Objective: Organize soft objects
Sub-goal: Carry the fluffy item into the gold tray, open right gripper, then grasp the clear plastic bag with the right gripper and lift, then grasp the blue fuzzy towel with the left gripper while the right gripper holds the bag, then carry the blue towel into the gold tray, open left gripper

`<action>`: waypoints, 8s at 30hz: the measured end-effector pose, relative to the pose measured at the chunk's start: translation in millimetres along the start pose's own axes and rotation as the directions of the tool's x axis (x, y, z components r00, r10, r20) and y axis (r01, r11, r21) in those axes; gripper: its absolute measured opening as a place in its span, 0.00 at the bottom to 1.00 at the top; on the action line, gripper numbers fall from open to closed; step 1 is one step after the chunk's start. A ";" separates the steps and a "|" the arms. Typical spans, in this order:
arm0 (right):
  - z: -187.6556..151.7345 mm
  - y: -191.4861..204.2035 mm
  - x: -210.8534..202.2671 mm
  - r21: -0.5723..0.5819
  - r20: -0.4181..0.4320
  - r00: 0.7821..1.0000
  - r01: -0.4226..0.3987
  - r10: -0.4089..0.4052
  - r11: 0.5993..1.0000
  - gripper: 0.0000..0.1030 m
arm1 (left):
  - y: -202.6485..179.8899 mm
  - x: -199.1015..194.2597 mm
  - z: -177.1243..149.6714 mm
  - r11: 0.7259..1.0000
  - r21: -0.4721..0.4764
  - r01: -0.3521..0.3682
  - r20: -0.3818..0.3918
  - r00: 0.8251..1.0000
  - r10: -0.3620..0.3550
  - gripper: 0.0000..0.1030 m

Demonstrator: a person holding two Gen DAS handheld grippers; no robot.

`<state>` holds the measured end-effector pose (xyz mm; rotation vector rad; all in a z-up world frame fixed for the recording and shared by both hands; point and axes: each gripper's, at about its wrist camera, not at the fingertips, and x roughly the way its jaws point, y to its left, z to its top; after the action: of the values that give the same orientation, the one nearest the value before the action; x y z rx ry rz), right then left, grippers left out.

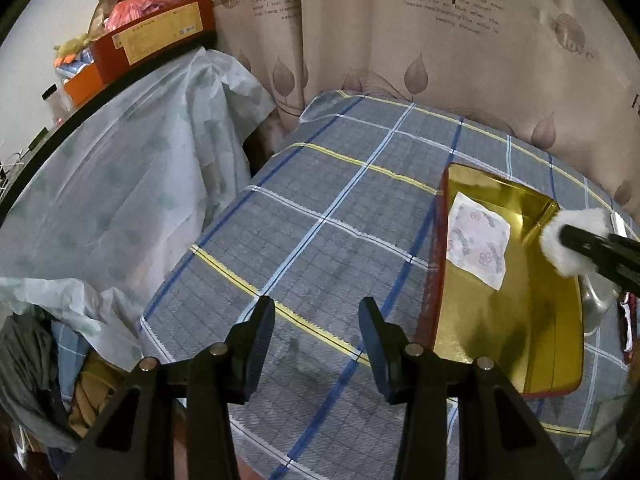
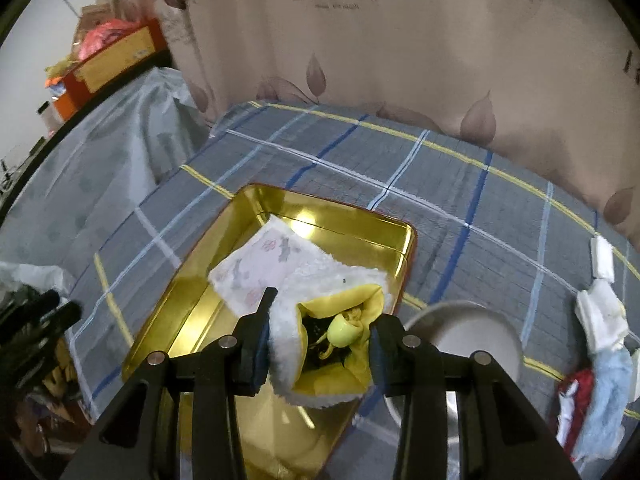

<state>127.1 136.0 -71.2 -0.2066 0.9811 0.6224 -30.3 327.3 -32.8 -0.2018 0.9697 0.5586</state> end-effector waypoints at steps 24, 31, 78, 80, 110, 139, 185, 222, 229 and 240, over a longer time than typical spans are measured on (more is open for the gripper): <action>35.7 1.5 55.2 -0.022 -0.030 0.996 0.080 -0.080 0.997 0.62 | -6.4 -12.8 2.7 1.000 0.016 0.020 -0.005 1.000 -0.020 0.43; 32.7 4.8 22.5 -0.023 0.007 0.999 0.049 -0.049 0.999 0.63 | -15.4 -22.0 0.2 0.999 0.035 0.031 0.003 1.000 -0.031 0.43; -190.4 -276.9 -139.7 0.254 -0.042 0.966 0.256 -0.254 0.933 0.75 | -169.3 -49.2 -28.9 0.928 0.340 0.155 -0.053 0.988 -0.145 0.43; -188.6 -283.9 -132.4 0.261 -0.038 0.965 0.259 -0.258 0.930 0.75 | -180.4 -50.0 -28.1 0.921 0.353 0.165 -0.057 0.986 -0.155 0.43; -245.5 -290.3 -172.9 0.437 0.057 0.970 0.189 -0.237 0.879 0.56 | -403.4 -85.0 -38.8 0.706 0.530 0.470 -0.241 0.881 -0.406 0.43; -266.6 -291.6 -187.9 0.486 0.119 0.971 0.124 -0.207 0.865 0.56 | -502.0 -27.6 -39.1 0.758 0.401 0.514 -0.400 0.843 -0.360 0.22; -266.5 -279.8 -175.3 0.447 0.081 0.962 0.200 -0.262 0.872 0.56 | -223.2 -53.8 45.2 0.903 0.336 0.266 -0.156 0.962 -0.225 0.15; -252.5 -243.1 -233.8 0.485 0.120 0.909 0.297 -0.399 0.822 0.56 | -156.9 75.9 92.6 0.960 0.241 0.140 -0.177 0.979 -0.098 0.34; -246.5 -234.7 -227.7 0.464 0.112 0.913 0.301 -0.393 0.833 0.56 | -149.5 58.0 89.7 0.956 0.217 0.200 -0.157 0.973 -0.168 0.38; -212.5 -199.4 -209.6 0.348 0.121 0.938 0.268 -0.326 0.899 0.56 | -119.0 9.1 58.2 0.961 0.184 0.207 -0.079 0.978 -0.195 0.38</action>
<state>7.3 -200.8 -37.4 -0.0042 0.8439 0.1853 79.3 253.9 -17.5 -0.1433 1.0416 0.2715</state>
